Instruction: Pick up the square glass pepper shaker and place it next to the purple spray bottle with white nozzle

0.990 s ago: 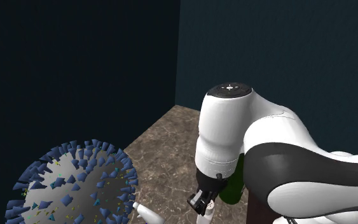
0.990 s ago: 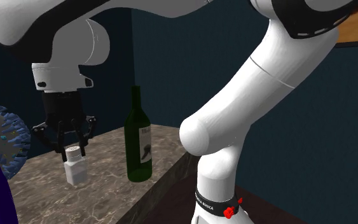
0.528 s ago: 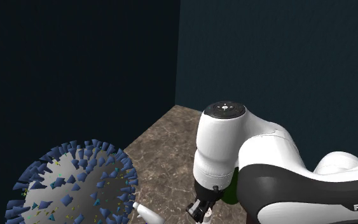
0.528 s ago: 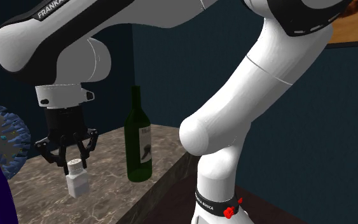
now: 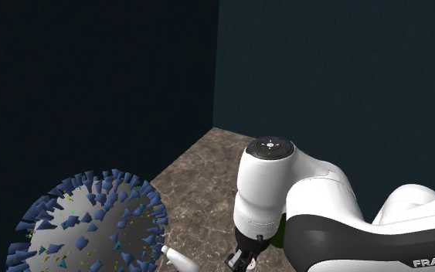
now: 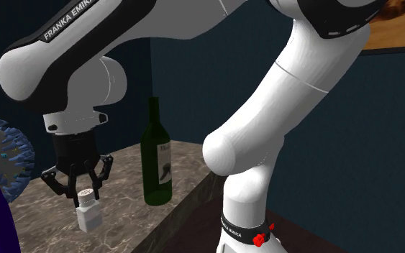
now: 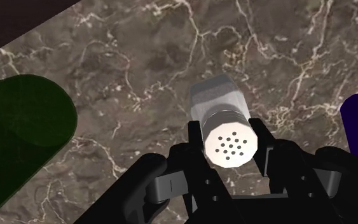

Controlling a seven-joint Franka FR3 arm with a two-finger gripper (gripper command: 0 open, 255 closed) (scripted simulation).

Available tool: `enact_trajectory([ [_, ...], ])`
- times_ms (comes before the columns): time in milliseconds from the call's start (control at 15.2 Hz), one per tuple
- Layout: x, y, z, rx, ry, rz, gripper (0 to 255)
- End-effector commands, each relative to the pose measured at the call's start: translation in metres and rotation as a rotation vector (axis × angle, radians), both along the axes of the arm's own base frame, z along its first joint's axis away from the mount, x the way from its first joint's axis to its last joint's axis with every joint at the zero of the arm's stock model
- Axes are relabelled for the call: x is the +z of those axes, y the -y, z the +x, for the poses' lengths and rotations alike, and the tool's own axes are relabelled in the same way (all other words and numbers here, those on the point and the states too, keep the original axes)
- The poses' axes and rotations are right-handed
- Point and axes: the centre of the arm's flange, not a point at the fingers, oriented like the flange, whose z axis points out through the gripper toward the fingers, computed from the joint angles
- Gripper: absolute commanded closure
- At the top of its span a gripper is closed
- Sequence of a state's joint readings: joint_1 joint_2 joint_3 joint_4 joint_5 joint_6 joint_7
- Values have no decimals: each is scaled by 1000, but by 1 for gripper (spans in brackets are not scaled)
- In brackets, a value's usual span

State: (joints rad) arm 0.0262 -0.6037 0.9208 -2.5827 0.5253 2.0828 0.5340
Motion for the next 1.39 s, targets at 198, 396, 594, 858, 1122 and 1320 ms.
enact_trajectory([
  [198,0,0,0,0,0,0,0],
  [396,0,0,0,0,0,0,0],
  [594,13,0,0,0,0,0,0],
  [858,50,-2,1,0,0,0,0],
  [1122,50,-2,1,0,0,0,0],
  [1320,50,-2,1,0,0,0,0],
])
